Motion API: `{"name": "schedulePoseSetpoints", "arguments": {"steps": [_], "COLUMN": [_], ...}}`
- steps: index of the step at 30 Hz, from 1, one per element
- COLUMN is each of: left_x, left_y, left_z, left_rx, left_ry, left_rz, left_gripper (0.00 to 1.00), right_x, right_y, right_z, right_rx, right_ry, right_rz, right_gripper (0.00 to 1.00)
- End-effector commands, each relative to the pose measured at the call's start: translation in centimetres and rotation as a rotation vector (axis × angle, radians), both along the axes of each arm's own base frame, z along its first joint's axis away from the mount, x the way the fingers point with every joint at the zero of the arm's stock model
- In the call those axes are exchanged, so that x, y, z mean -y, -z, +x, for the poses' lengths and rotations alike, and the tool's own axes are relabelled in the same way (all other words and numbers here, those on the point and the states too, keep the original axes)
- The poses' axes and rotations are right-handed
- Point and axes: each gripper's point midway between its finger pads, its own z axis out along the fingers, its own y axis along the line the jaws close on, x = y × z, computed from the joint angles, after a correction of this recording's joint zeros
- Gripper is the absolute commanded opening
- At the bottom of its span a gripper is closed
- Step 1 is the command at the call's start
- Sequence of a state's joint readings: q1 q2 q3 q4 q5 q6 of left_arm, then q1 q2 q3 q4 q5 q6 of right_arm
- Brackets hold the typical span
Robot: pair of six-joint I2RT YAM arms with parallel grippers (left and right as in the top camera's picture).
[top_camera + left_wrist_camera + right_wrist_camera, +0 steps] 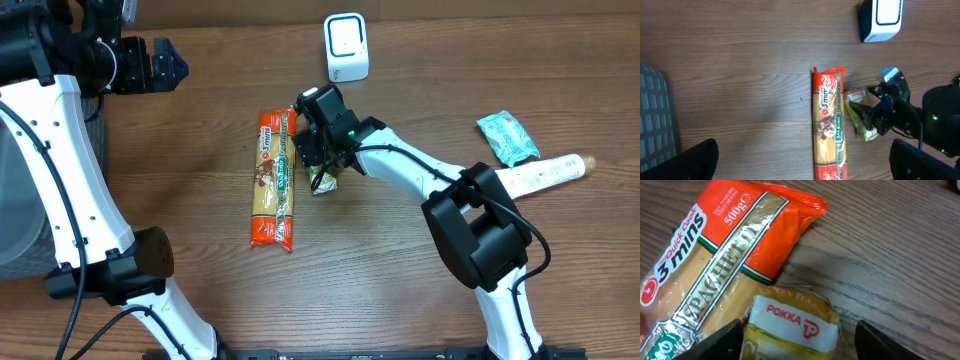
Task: Scan the item barcode
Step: 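Move the right gripper to the light green POKKA packet and grasp it, then lift the POKKA packet toward the white scanner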
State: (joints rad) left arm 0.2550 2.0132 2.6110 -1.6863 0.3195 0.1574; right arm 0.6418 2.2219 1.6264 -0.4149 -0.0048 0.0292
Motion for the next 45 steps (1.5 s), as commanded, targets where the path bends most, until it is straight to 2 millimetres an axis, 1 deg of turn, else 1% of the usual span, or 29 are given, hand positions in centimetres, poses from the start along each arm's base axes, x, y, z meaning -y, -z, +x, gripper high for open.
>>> {"name": "schedulePoseSetpoints", "arguments": {"steps": [1,5,7,8,12,14,17,18,21,25,27,30,32,34,36,37,41,43,45], "left_x": [0.4,0.4,0.4,0.4,0.4,0.4,0.4,0.4,0.4,0.4,0.4,0.4,0.4,0.4,0.4,0.4,0.4,0.4,0.4], "left_y": [0.3,0.3,0.3,0.3,0.3,0.3,0.3,0.3,0.3,0.3,0.3,0.3,0.3,0.3,0.3,0.3,0.3,0.3,0.3], "left_z": [0.3,0.3,0.3,0.3,0.3,0.3,0.3,0.3,0.3,0.3,0.3,0.3,0.3,0.3,0.3,0.3,0.3,0.3,0.3], "left_rx": [-0.005,-0.005,-0.005,-0.005,-0.006,-0.005,-0.006,-0.005,-0.005,-0.005,-0.005,-0.005,-0.006,-0.005,-0.005,-0.005,-0.005,-0.005,-0.006], "left_ry": [0.016,0.016,0.016,0.016,0.016,0.016,0.016,0.016,0.016,0.016,0.016,0.016,0.016,0.016,0.016,0.016,0.016,0.016,0.016], "left_rz": [-0.012,-0.012,-0.012,-0.012,-0.012,-0.012,-0.012,-0.012,-0.012,-0.012,-0.012,-0.012,-0.012,-0.012,-0.012,-0.012,-0.012,-0.012,-0.012], "left_gripper": [1.0,0.99,1.0,1.0,1.0,0.99,0.99,1.0,0.99,1.0,0.99,1.0,0.99,1.0,0.99,0.99,1.0,1.0,1.0], "right_x": [0.8,1.4,1.6,1.8,1.4,1.3,1.9,2.4,3.6,3.9,3.8,3.5,3.5,3.5,3.1,3.0,2.9,3.0,3.0], "right_y": [0.0,0.2,-0.2,-0.7,-2.7,-3.1,-2.7,-2.5,-2.5,-2.4,-1.8,-0.4,0.3,0.3,0.1,0.0,0.0,0.1,0.0], "right_z": [0.8,0.8,0.4,0.1,-1.9,-2.9,-4.0,-4.4,-4.1,-3.4,-2.9,-2.9,-3.1,-3.1,-3.1,-3.1,-3.1,-3.1,-3.2], "right_rx": [0.042,0.037,0.014,-0.002,-0.128,-0.187,-0.278,-0.32,-0.346,-0.336,-0.332,-0.354,-0.367,-0.368,-0.367,-0.369,-0.375,-0.377,-0.383], "right_ry": [0.005,0.02,0.024,0.027,-0.007,-0.026,0.001,0.006,0.015,-0.059,-0.061,-0.076,-0.077,-0.078,-0.087,-0.092,-0.094,-0.092,-0.094], "right_rz": [-0.053,-0.078,-0.09,-0.093,-0.057,-0.041,-0.015,-0.007,0.002,0.038,0.046,0.054,0.05,0.05,0.07,0.083,0.087,0.088,0.094], "right_gripper": [0.68,0.67,0.67,0.67,0.68,0.68,0.68,0.68,0.68,0.68,0.68,0.67,0.64,0.55,0.43,0.39,0.38,0.33,0.25]}}
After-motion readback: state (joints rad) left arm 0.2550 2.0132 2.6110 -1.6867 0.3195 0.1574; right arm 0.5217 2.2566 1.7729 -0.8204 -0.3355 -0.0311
